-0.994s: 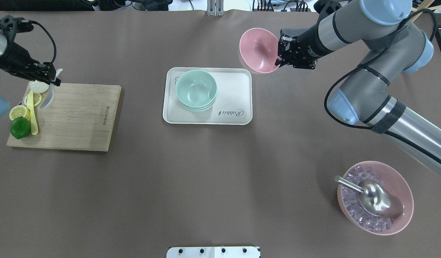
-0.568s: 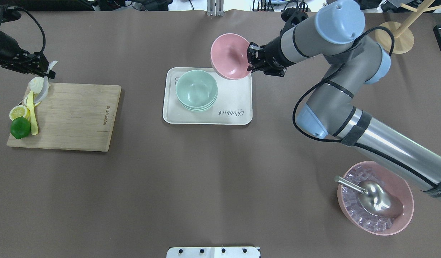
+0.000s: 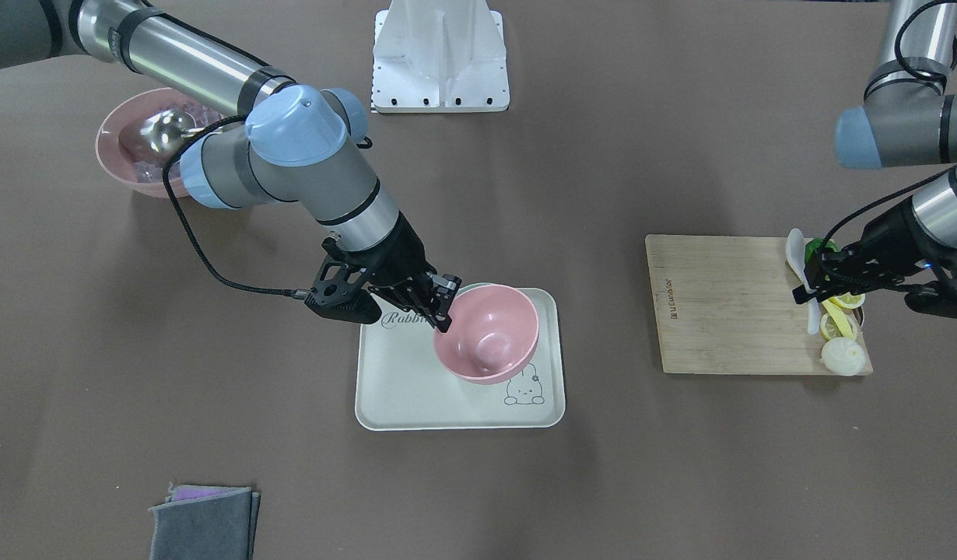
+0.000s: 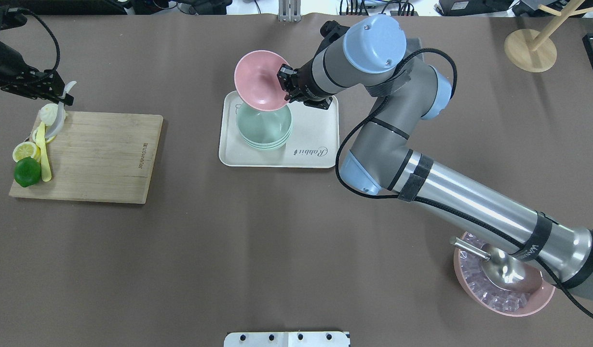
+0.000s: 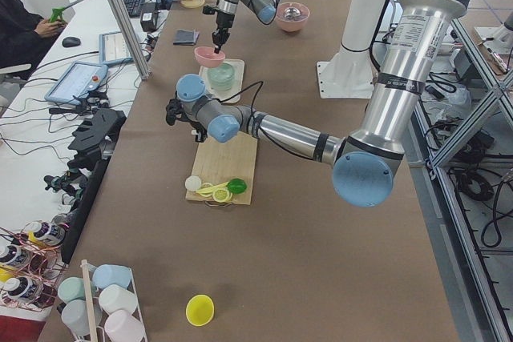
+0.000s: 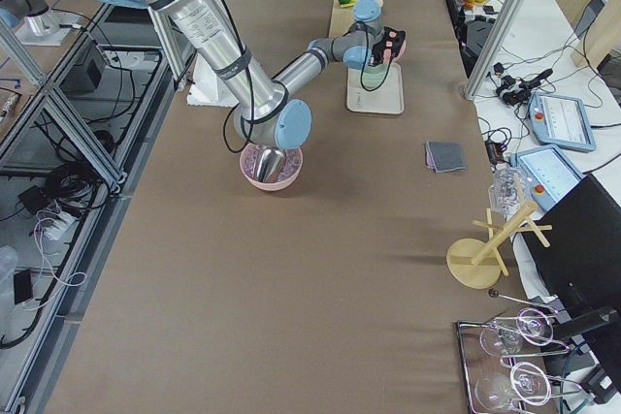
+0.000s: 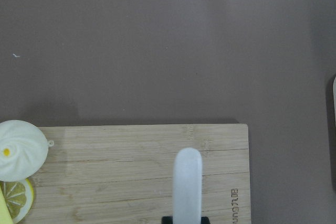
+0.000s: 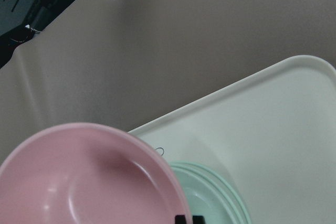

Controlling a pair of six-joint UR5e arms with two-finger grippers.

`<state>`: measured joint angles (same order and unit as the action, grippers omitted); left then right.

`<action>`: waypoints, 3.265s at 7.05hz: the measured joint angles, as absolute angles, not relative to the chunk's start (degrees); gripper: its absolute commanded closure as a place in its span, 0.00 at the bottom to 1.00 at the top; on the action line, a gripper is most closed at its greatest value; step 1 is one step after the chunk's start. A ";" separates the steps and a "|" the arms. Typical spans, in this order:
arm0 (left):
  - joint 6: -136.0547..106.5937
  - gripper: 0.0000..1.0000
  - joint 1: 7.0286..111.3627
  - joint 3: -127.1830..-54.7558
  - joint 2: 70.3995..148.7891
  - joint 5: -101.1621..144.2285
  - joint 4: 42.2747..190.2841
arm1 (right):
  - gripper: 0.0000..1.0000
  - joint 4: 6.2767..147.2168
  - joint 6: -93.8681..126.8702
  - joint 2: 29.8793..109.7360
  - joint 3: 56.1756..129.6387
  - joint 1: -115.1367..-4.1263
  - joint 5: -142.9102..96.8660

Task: Stack pink bowl on green and place spoon
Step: 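Lower the pink bowl into the pale green bowl with the right gripper, then open and raise the right gripper while the left carries the spoon over, then lower the white spoon into the pink bowl with the left gripper and release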

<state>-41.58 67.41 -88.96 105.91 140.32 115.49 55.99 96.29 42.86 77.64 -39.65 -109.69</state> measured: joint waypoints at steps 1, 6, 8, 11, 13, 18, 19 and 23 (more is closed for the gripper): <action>-41.57 1.00 67.40 -88.84 105.91 140.30 115.49 | 1.00 56.00 97.55 42.71 77.49 -38.98 -109.62; -41.57 1.00 67.33 -88.70 105.91 140.25 115.49 | 1.00 57.44 105.74 43.22 77.51 -37.65 -110.27; -41.57 1.00 67.32 -88.69 105.91 140.25 115.49 | 1.00 57.86 106.08 43.44 77.54 -37.44 -110.22; -41.57 1.00 67.32 -88.68 105.93 140.25 115.49 | 0.00 57.90 105.46 44.01 77.68 -37.00 -110.23; -41.74 1.00 67.27 -88.69 106.39 140.27 115.47 | 0.00 58.21 103.36 46.61 80.18 -37.00 -111.57; -55.60 1.00 60.16 -85.96 124.45 136.15 111.08 | 0.00 59.69 90.70 52.65 83.35 -48.96 -126.40; -57.87 1.00 56.23 -83.84 128.82 130.81 111.96 | 0.00 59.70 86.61 54.19 83.39 -51.45 -129.14; -59.20 1.00 49.30 -75.26 138.65 120.69 119.55 | 0.00 59.61 80.77 56.80 83.54 -54.18 -131.63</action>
<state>-59.20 49.30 -75.26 138.65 120.69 119.55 59.61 80.77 56.80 83.54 -54.18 -131.63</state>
